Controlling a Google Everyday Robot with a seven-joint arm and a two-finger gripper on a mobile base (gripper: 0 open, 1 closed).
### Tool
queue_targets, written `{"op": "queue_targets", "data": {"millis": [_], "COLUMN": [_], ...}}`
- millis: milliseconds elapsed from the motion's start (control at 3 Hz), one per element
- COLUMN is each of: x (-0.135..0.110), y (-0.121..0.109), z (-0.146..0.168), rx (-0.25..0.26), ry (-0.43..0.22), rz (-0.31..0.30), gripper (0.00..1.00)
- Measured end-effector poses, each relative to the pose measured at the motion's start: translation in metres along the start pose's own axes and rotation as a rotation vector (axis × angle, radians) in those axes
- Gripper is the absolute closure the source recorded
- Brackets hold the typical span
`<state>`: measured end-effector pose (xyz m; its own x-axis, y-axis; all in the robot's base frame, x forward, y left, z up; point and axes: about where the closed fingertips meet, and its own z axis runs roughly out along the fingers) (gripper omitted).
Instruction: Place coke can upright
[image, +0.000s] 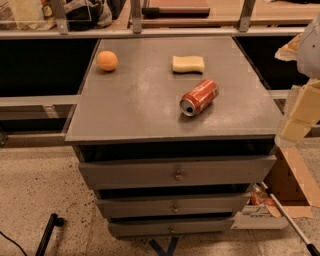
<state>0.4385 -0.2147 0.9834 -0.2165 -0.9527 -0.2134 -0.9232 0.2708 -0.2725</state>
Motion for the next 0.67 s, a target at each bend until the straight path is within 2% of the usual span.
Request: {"op": "queue_targets", "data": {"millis": [333,667], "x": [-0.002,-0.003], "y": [-0.007,-0.03], "z": [-0.002,0.01], "rx": [0.016,0.008], "ry": [0.004,0.029], "rz": [-0.006,-0.075], "gripper": [0.0,0.0]}}
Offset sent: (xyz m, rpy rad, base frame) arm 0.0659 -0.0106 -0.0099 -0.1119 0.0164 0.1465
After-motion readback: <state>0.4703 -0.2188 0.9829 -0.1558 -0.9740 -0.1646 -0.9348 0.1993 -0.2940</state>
